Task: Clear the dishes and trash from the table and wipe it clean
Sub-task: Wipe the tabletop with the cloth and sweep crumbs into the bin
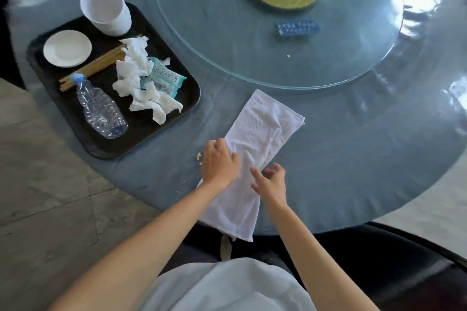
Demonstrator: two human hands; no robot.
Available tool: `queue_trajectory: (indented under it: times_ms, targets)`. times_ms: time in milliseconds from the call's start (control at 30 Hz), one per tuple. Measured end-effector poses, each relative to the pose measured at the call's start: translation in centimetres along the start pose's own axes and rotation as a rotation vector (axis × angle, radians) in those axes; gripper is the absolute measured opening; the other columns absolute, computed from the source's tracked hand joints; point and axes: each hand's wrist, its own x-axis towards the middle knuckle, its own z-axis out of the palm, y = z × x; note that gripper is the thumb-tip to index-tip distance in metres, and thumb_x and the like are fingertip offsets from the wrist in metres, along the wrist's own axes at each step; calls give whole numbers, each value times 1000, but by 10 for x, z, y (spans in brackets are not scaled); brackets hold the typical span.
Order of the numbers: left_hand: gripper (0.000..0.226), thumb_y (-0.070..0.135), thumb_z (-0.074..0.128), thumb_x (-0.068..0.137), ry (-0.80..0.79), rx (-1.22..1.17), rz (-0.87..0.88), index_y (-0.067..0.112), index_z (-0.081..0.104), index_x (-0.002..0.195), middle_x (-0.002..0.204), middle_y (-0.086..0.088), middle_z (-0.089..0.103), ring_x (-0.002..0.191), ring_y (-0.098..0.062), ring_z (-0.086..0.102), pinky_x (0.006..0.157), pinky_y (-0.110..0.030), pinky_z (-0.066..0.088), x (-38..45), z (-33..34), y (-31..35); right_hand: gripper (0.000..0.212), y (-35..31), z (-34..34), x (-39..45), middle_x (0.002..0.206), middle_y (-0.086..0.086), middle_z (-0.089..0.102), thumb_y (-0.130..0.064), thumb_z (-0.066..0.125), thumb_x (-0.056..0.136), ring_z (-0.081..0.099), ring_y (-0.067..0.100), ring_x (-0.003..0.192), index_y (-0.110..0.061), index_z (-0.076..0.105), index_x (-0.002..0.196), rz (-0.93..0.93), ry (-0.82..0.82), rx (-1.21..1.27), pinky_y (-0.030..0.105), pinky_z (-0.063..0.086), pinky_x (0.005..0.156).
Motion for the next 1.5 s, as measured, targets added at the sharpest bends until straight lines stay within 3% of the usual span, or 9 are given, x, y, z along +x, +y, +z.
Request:
queue_trajectory:
  times_ms: [167, 367, 467, 733, 867, 1000, 1133, 1233, 1500]
  targets:
    - [32, 23, 57, 92, -63, -65, -117, 7, 51, 119, 129, -14, 57, 119, -36, 56, 93, -41, 43, 17, 2, -2, 72, -7, 3, 8, 111, 4, 68, -34, 85, 83, 70, 22, 96, -18, 44, 140, 77, 51, -47, 39, 59, 85]
    - [61, 22, 71, 85, -104, -229, -236, 10, 47, 139, 124, -6, 65, 122, -31, 58, 102, -40, 46, 34, -1, -4, 13, -18, -10, 19, 83, 13, 76, -17, 78, 82, 64, 20, 62, -5, 75, 89, 121, -88, -68, 29, 52, 57]
    - [64, 19, 70, 86, -113, -297, -206, 18, 43, 144, 97, 4, 63, 113, -29, 61, 98, -41, 50, 33, -7, -7, 23, -17, -20, 19, 53, -3, 48, -11, 77, 83, 40, 12, 42, -13, 64, 63, 145, -136, -48, 23, 38, 44]
    - [18, 22, 69, 88, -214, -219, -55, 4, 73, 86, 96, -14, 75, 93, -9, 55, 88, -35, 52, 23, -17, -10, 13, -16, -30, 18, 60, -1, 41, -10, 73, 72, 36, 13, 50, -11, 61, 77, 204, -236, 55, 27, 33, 49]
    - [16, 23, 69, 94, -329, -303, -1, 8, 74, 90, 97, -14, 75, 85, -15, 61, 88, -41, 54, 17, -38, -9, 24, -24, -45, 12, 73, 7, 59, -19, 77, 67, 50, 19, 62, -7, 70, 87, 181, -318, 96, 33, 39, 63]
    - [9, 15, 67, 98, -465, -615, -1, 15, 76, 100, 94, -3, 80, 87, -17, 75, 79, -28, 59, 5, -68, -8, 33, -37, -66, 0, 121, 6, 77, -24, 77, 84, 73, 24, 114, -20, 77, 117, -49, -416, 172, 35, 56, 96]
    - [15, 20, 73, 93, -394, -713, 33, 13, 73, 106, 98, -7, 80, 94, -26, 77, 79, -36, 61, -9, -94, -1, 60, -62, -81, -22, 111, 8, 80, -30, 84, 83, 77, 25, 104, -17, 57, 135, -128, -346, 124, 27, 60, 80]
    - [36, 36, 85, 78, -276, -765, 60, 20, 67, 105, 94, -6, 80, 85, -21, 76, 75, -41, 58, -18, -115, 11, 74, -84, -89, -37, 100, 7, 81, -22, 86, 86, 78, 17, 91, -37, 40, 142, -265, -256, 113, 19, 57, 75]
    - [40, 9, 88, 77, -69, -466, 367, 29, 77, 110, 99, 11, 77, 95, -8, 73, 91, -24, 59, -16, -154, 44, 50, -138, -96, -48, 109, -7, 76, -8, 91, 76, 74, 9, 97, -26, 75, 119, -519, -198, -288, 23, 58, 88]
